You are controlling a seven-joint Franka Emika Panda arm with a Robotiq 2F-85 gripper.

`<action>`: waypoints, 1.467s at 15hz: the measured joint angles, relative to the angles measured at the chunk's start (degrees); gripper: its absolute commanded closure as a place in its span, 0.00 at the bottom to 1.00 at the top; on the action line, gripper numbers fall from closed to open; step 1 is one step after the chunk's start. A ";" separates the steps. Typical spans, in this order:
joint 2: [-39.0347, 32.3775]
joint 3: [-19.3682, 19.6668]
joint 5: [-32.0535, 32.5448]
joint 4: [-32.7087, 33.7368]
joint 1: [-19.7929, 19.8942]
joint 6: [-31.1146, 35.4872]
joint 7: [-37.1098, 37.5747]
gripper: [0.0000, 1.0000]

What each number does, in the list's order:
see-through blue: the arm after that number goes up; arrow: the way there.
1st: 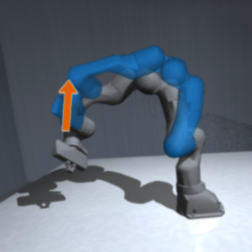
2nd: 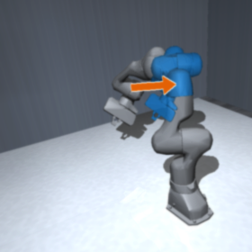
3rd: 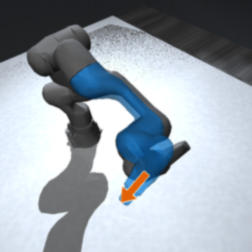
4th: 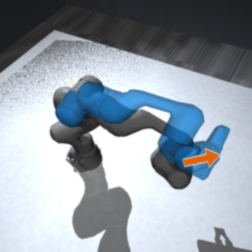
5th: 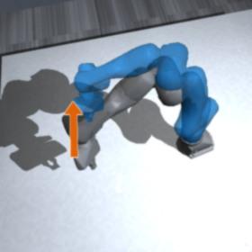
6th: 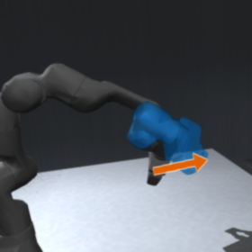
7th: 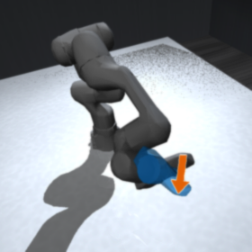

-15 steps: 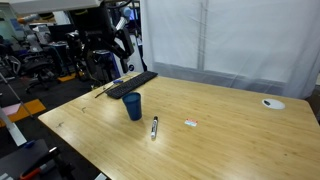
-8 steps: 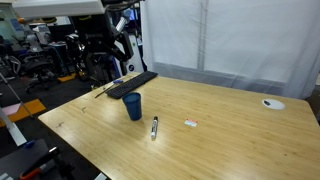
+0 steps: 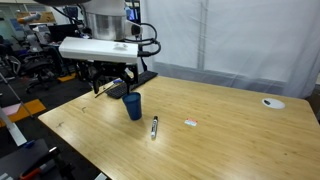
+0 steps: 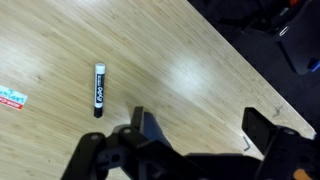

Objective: Put the marker in the cup

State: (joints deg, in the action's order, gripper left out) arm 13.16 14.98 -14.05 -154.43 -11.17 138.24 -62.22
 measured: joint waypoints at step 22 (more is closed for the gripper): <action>-30.37 -13.05 3.75 12.72 8.10 21.01 8.59 0.00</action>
State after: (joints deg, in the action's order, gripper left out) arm -17.20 1.93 -10.30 -141.71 -3.07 159.25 -53.63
